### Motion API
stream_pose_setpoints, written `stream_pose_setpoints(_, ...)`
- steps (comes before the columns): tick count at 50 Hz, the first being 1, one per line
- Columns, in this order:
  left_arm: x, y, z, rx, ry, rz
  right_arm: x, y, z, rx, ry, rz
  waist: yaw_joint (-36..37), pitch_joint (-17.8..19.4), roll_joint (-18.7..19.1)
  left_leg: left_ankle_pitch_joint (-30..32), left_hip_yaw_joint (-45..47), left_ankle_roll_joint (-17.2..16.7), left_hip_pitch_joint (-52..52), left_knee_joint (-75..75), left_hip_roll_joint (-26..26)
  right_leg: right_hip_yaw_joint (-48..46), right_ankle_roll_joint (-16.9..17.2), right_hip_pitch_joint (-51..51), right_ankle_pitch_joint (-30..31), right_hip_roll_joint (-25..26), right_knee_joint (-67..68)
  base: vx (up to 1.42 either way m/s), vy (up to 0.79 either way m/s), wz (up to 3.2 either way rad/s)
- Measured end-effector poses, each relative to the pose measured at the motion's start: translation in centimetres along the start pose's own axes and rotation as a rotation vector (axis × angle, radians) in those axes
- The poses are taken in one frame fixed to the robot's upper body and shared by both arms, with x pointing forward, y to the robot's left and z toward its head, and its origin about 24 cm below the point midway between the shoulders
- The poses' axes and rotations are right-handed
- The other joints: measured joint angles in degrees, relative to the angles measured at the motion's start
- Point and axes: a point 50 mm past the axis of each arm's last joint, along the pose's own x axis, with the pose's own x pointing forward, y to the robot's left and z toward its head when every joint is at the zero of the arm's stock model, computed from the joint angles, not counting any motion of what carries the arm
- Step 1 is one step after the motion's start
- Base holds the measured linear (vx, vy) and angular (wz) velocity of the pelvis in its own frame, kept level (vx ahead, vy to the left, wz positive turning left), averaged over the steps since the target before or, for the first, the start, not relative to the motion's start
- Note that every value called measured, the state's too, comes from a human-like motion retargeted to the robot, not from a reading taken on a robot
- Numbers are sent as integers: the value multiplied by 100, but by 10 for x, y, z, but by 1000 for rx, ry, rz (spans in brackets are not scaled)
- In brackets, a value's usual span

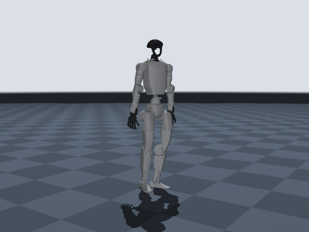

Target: In place motions

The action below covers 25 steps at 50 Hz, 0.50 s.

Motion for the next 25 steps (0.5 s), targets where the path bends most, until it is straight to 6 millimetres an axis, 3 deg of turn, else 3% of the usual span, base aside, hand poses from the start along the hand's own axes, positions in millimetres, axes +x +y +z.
stream_pose_setpoints(2,0,-9,12,6,-14,-20,-1,-2,1,45,10,-12,-240,57,-8,310,-1147,13,-376,122,-171,107,47,-249,98,-73,457,-3,9,48)
stream_pose_setpoints(5,-4,-24,57,96,-108,-25,-3,-6,19,217,-109,-27,-242,709,-19,398,-1093,93,-134,74,-67,-66,430,-572,919,-319,1743,-26,9,48)
stream_pose_setpoints(7,-9,-34,81,171,-172,-32,-5,-9,28,263,-205,-8,-64,781,94,416,-769,34,-87,-4,143,197,695,-1415,1543,-600,3239,-11,12,2)
stream_pose_setpoints(8,-10,-36,87,191,-189,-33,-5,-9,28,253,-219,9,-81,717,181,466,-956,36,-209,4,199,614,737,-2003,1712,-493,4014,7,18,-39)
stream_pose_setpoints(10,-12,-35,94,191,-214,-35,-4,-8,23,216,-180,19,-156,466,201,504,-871,83,-452,-12,178,1290,813,-3133,1495,-333,5450,6,12,-47)
stream_pose_setpoints(12,-16,-39,106,195,-243,-46,-5,-13,24,218,-156,-15,-490,425,321,509,-987,120,-706,56,221,1263,770,-4329,1141,-678,6980,-17,9,48)
stream_pose_setpoints(15,-23,-46,128,195,-306,-44,-9,-22,35,174,-191,-41,-985,863,557,579,-1427,121,-926,210,472,1289,688,-5880,821,-697,8571,-29,7,83)
stream_pose_setpoints(18,-25,-45,133,200,-314,-40,-7,-20,26,132,-151,-33,-1517,1014,776,613,-1340,78,-995,237,789,1067,484,-7118,516,-983,9289,1,0,97)
stream_pose_setpoints(22,-23,-49,129,220,-312,-45,-3,-10,7,172,-78,-12,-1765,932,950,654,-1364,114,-1194,323,947,710,308,-7760,229,-1296,9142,6,-5,62)
stream_pose_setpoints(25,-22,-51,128,225,-317,-58,-1,-4,3,204,-58,17,-1697,953,755,724,-1317,97,-1039,262,842,746,387,-7236,245,-1270,8734,0,0,0)
